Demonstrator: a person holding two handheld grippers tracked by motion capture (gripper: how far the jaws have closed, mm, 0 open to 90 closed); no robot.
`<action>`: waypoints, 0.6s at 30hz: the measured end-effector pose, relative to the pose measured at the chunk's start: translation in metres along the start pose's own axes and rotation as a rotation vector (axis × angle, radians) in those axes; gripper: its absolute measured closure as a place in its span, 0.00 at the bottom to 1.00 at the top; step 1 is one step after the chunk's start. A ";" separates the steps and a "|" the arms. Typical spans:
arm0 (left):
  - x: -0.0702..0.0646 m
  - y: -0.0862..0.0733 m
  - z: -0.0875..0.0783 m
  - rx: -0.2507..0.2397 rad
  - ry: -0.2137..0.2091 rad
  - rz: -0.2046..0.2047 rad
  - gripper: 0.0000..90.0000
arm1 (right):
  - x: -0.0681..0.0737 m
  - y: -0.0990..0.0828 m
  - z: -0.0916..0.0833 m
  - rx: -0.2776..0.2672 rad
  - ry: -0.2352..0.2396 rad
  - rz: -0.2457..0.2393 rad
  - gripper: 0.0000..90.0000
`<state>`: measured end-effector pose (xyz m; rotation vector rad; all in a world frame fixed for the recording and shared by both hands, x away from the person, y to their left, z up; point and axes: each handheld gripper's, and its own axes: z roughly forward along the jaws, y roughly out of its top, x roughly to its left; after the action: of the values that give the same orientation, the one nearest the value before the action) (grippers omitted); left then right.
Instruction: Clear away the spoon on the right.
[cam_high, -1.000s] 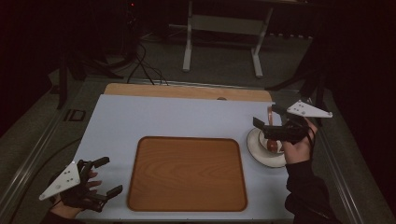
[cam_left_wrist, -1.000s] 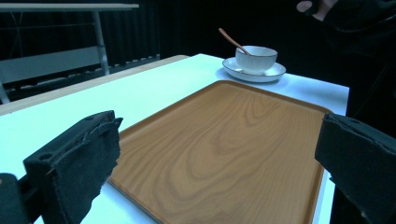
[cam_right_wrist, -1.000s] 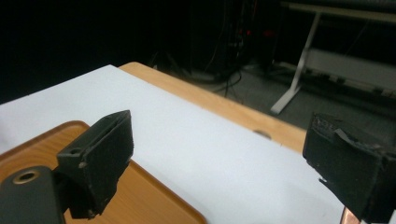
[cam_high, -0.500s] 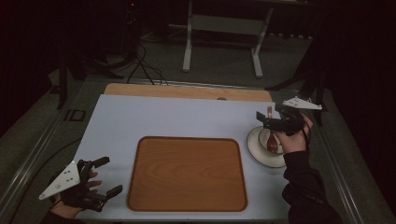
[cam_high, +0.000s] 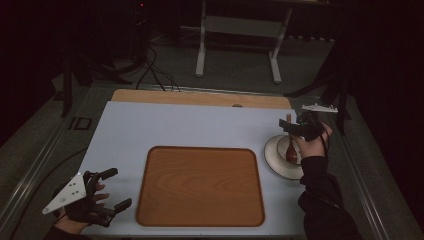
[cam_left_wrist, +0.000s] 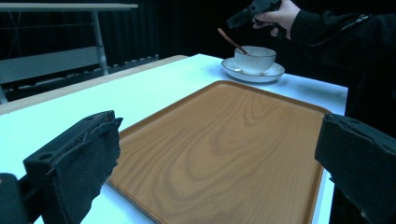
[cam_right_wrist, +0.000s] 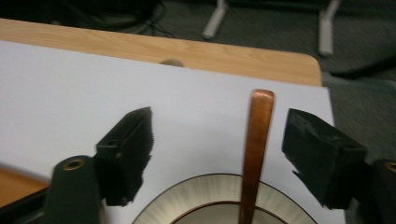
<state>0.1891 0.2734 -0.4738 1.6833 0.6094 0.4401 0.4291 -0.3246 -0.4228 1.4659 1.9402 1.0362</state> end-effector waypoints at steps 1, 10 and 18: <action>0.000 0.000 0.000 0.000 0.000 0.000 0.00 | 0.000 0.000 0.000 0.000 0.000 0.000 0.28; 0.000 0.000 0.000 0.004 0.001 0.006 0.00 | -0.009 -0.003 0.021 0.078 -0.073 0.035 0.33; -0.001 0.000 0.000 0.006 0.002 0.004 0.00 | -0.019 -0.008 0.032 0.125 -0.080 0.076 0.42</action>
<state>0.1884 0.2732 -0.4742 1.6896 0.6097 0.4431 0.4544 -0.3351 -0.4486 1.6345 1.9367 0.8882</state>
